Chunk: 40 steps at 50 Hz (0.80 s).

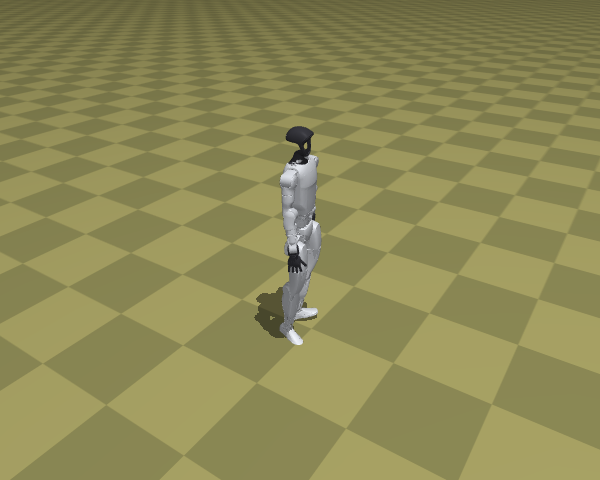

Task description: In place motions

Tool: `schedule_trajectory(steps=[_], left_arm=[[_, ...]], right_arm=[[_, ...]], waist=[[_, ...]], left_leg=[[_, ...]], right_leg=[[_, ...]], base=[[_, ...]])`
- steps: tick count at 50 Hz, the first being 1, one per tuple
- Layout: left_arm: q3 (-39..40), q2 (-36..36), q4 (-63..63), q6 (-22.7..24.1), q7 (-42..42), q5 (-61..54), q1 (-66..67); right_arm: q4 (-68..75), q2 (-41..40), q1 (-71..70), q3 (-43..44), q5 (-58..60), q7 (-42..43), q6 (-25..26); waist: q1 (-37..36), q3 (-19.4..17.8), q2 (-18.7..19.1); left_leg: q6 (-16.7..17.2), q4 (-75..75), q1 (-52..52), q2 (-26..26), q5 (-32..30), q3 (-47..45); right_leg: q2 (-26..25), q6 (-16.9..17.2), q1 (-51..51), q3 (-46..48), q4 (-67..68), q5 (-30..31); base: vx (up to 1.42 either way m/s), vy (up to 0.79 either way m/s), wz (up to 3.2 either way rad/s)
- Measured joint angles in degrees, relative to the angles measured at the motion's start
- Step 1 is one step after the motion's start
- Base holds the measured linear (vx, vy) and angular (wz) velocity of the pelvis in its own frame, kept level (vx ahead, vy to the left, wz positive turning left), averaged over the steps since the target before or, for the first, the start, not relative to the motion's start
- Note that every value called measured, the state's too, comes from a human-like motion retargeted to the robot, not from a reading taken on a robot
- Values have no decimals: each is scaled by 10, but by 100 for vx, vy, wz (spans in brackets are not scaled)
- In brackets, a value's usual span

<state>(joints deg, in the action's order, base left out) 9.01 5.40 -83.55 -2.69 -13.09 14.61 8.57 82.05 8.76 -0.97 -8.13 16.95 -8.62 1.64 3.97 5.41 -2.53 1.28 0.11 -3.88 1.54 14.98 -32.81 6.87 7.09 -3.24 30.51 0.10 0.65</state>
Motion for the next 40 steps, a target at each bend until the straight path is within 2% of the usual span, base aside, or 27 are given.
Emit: schedule_trajectory(steps=[15,20,24,40], left_arm=[[8,6,-25,-4,10,-3,-13],[0,4,-38,-7,13,1,-16],[-10,0,-43,-10,14,7,-17],[-21,-9,-29,-9,10,10,-25]], right_arm=[[81,-1,21,5,22,5,20],[81,0,23,4,26,10,21],[75,0,19,2,28,13,23],[37,-5,9,-12,24,11,16]], waist=[[-9,21,2],[-26,21,3],[-6,19,6],[-4,19,10]], left_leg=[[0,-8,5,2,5,-1],[2,-11,4,1,8,-18],[0,-11,6,3,7,-1],[0,-12,10,4,9,-3]], right_leg=[[-4,2,-1,-1,-3,-3],[-6,0,3,-18,0,-4],[-3,-1,2,-1,-3,0],[-2,-8,8,-3,-3,4]], base=[[0,0,-4],[0,1,-26],[-1,1,31],[0,0,0]])
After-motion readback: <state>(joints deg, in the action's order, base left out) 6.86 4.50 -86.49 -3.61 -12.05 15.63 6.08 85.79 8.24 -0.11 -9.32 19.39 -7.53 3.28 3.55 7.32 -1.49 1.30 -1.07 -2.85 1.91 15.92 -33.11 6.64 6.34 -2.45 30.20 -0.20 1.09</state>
